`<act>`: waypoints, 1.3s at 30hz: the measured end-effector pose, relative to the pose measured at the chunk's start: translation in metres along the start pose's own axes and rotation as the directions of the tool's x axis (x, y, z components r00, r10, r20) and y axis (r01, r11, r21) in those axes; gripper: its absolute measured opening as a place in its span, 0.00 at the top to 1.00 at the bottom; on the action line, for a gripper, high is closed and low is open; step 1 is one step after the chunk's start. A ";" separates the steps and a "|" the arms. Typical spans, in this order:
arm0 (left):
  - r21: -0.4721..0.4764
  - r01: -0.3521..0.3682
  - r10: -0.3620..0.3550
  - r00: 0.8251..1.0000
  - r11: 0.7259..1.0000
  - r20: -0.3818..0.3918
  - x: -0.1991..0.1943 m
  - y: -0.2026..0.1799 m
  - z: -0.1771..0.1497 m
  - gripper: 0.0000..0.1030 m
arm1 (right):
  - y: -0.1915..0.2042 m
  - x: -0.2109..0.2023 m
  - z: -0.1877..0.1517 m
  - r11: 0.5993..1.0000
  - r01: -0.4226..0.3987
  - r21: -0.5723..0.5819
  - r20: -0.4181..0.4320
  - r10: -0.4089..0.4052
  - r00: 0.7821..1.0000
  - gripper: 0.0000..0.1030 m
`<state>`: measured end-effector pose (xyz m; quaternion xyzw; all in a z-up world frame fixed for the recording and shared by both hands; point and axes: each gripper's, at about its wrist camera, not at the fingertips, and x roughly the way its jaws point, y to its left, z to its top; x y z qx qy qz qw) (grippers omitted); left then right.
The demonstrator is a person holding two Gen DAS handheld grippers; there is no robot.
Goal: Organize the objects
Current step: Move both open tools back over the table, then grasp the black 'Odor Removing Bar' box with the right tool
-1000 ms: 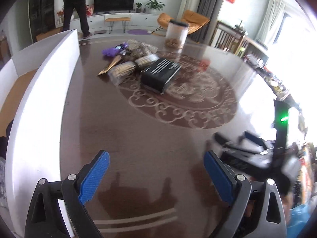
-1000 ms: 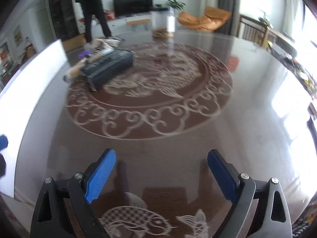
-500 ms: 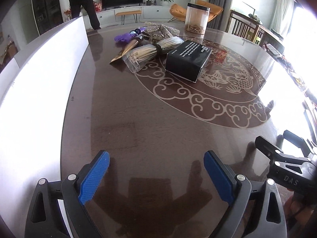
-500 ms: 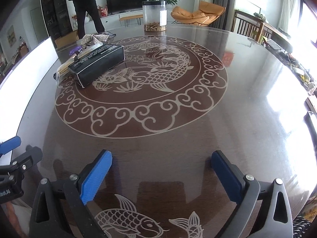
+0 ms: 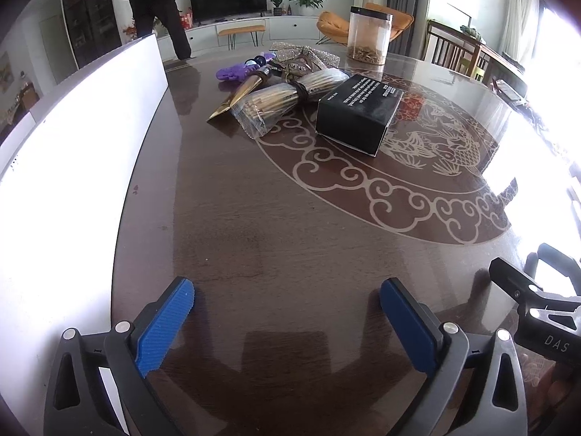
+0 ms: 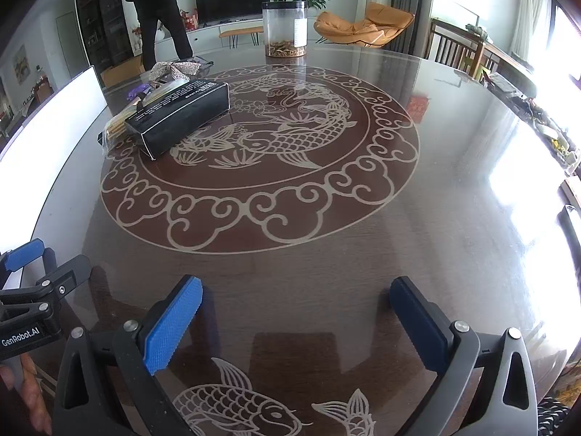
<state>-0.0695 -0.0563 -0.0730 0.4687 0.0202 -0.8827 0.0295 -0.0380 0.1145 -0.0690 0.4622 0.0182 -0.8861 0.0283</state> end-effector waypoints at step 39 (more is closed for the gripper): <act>0.057 0.044 -0.044 0.999 0.997 -0.003 0.007 0.001 0.008 0.00 | 0.044 0.038 0.126 0.954 -0.285 0.098 -0.082 0.293 0.953 0.00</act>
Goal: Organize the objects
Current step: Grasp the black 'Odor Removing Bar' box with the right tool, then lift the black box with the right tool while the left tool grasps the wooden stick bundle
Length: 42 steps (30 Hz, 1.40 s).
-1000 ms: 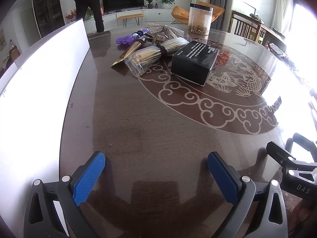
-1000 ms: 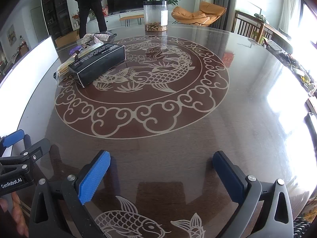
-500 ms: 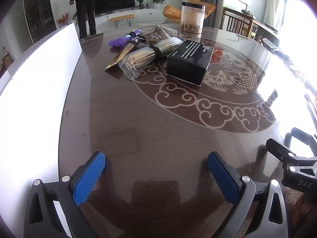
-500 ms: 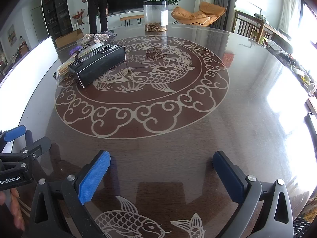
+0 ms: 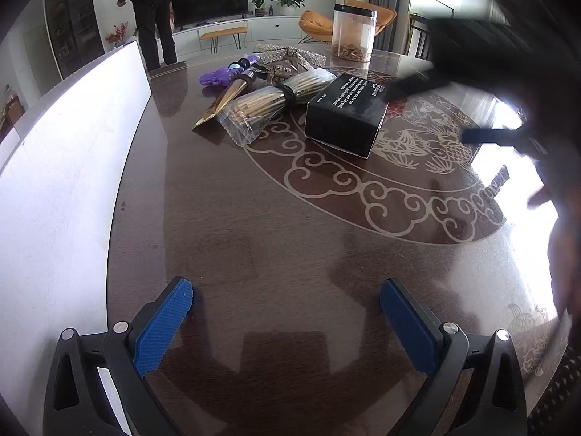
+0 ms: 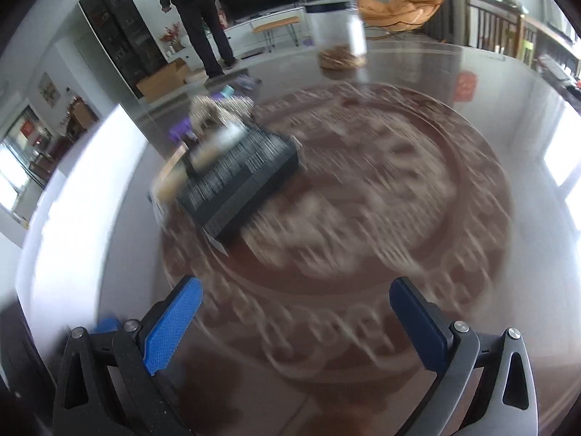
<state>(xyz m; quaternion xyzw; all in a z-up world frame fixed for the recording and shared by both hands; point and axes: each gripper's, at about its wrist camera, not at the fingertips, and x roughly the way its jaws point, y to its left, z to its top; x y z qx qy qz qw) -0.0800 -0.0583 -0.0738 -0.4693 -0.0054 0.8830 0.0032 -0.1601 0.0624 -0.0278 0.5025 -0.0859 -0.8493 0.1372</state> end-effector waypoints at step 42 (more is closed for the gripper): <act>-0.019 -0.026 0.026 1.000 0.999 0.004 -0.002 -0.004 0.014 0.00 | -0.117 -0.057 -0.090 0.976 0.215 0.020 0.137 -0.216 0.967 0.02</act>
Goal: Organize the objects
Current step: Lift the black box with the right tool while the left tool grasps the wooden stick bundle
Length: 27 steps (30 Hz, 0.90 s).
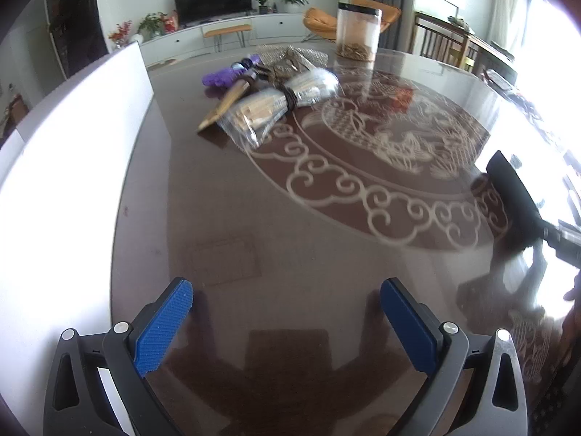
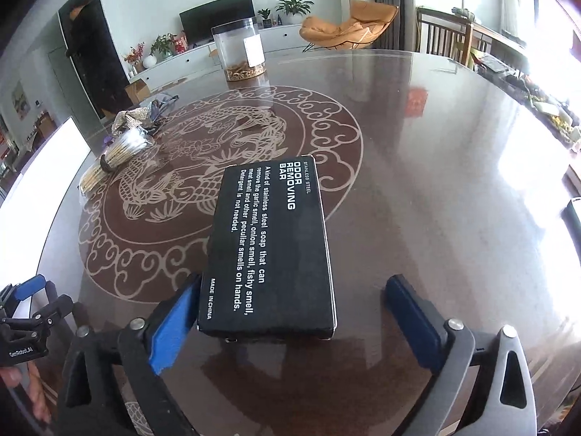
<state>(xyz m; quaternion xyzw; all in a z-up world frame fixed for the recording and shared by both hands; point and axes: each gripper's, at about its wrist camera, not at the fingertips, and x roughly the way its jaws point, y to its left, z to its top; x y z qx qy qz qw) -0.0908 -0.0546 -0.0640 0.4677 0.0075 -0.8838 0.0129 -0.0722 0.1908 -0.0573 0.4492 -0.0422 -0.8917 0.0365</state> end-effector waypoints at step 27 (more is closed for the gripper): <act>0.110 0.024 -0.020 0.999 0.994 -0.035 0.042 -0.032 0.091 0.71 | 0.014 0.009 0.000 0.995 0.064 -0.077 -0.026 -0.066 0.997 0.00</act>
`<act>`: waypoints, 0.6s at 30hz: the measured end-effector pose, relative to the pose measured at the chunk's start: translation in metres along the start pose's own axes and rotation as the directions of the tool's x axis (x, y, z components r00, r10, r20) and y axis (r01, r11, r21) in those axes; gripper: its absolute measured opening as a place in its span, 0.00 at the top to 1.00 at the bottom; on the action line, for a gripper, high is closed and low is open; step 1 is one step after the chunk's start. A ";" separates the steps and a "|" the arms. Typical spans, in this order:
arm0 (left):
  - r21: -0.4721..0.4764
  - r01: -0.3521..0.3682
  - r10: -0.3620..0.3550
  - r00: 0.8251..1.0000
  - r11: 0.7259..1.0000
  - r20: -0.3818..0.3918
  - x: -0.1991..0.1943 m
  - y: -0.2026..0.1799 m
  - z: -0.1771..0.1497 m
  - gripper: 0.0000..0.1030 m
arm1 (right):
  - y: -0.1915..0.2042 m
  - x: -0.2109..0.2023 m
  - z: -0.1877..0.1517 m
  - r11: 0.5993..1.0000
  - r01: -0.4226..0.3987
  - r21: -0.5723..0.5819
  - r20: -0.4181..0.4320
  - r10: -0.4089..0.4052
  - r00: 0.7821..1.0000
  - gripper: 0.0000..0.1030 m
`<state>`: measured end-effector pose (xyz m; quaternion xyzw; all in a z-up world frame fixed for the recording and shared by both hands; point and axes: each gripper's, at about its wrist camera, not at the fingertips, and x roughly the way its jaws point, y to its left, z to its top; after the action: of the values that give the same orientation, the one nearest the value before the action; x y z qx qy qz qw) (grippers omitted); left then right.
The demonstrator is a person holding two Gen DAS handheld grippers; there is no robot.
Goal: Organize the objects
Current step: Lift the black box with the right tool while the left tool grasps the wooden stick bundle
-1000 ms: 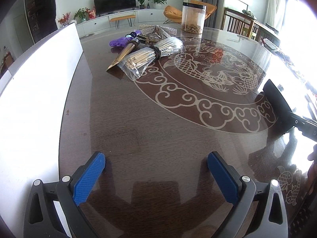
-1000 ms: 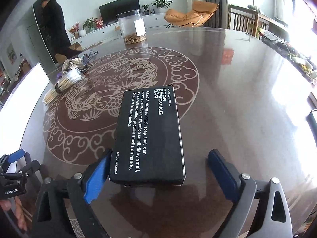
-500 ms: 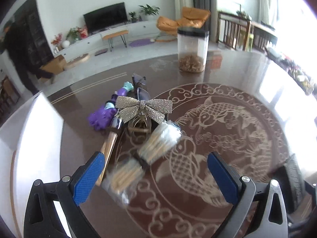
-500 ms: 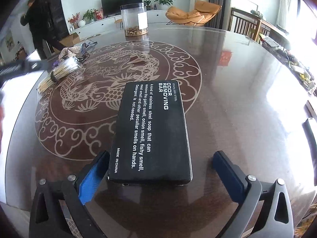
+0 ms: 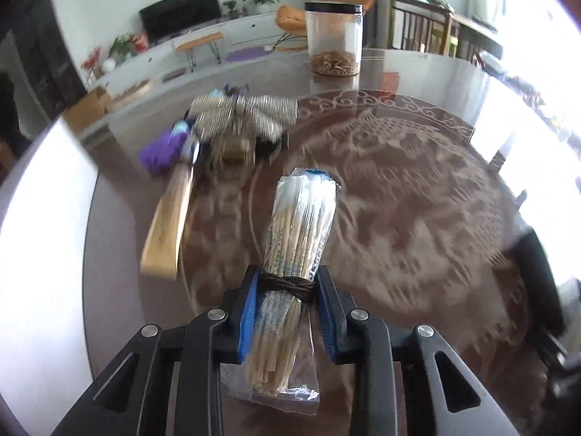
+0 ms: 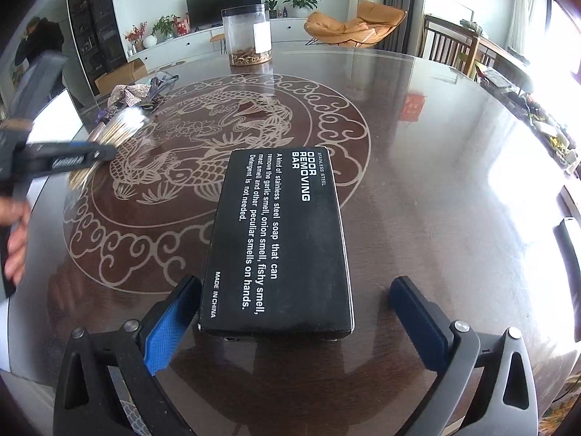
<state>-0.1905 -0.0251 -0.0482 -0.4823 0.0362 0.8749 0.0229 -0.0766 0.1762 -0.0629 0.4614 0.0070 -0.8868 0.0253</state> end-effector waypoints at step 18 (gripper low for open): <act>0.046 0.049 -0.052 0.996 0.998 0.078 -0.033 -0.010 -0.076 0.73 | -0.052 -0.013 0.001 0.938 -0.190 0.291 0.060 0.180 0.982 0.00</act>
<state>-0.1081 -0.0222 -0.0607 -0.4473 0.0422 0.8916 0.0571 -0.0725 0.2287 -0.0520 0.4440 -0.1692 -0.8790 0.0394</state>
